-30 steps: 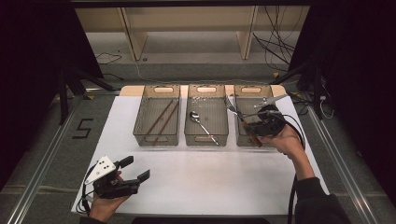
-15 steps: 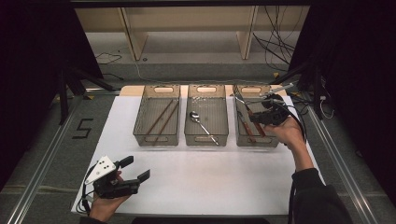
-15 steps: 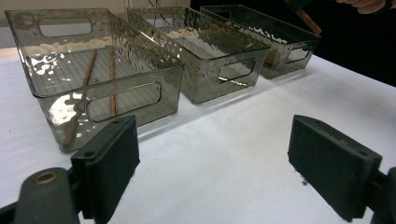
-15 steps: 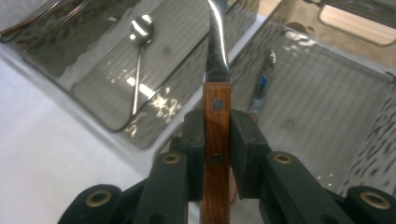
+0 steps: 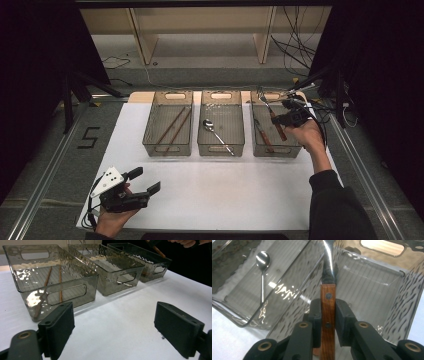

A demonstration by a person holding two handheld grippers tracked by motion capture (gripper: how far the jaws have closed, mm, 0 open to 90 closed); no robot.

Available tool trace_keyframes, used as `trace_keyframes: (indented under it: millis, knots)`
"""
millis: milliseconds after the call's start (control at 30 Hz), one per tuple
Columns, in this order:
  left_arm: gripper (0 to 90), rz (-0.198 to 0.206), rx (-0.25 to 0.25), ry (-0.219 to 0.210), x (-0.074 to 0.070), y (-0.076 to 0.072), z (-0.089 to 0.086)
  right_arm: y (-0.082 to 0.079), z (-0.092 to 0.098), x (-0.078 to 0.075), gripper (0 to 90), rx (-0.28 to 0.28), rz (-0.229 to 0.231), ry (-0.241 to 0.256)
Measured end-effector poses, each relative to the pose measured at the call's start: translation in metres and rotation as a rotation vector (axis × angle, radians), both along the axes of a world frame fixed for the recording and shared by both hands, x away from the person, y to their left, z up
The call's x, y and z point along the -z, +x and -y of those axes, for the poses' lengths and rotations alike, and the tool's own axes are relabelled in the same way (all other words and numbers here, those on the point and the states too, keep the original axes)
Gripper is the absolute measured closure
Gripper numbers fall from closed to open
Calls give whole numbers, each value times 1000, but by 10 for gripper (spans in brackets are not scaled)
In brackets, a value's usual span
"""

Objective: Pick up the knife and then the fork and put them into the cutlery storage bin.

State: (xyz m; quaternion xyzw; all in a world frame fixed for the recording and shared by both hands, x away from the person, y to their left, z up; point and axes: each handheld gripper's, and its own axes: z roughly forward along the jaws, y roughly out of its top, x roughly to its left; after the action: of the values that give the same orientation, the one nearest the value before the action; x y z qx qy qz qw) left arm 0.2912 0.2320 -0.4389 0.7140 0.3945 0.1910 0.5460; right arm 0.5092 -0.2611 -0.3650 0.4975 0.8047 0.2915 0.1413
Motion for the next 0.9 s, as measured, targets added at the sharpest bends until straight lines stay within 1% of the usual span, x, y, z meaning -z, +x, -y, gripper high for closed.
trace_keyframes:
  millis: [200, 400, 633, 900]
  knots:
    - [160, 0, 0, 1, 0, 0, 0, 4, 2, 4, 773, 21, -12, -6]
    - [160, 1, 1, 2, 0, 0, 0, 10, 4, 8, 773, 57, -28, -5]
    - [160, 1, 0, 1, 0, 0, -1, 16, 6, 15, 772, 86, -53, -23]
    - [160, 1, 0, 1, 0, 0, 0, 21, 8, 20, 772, 119, -73, -32]
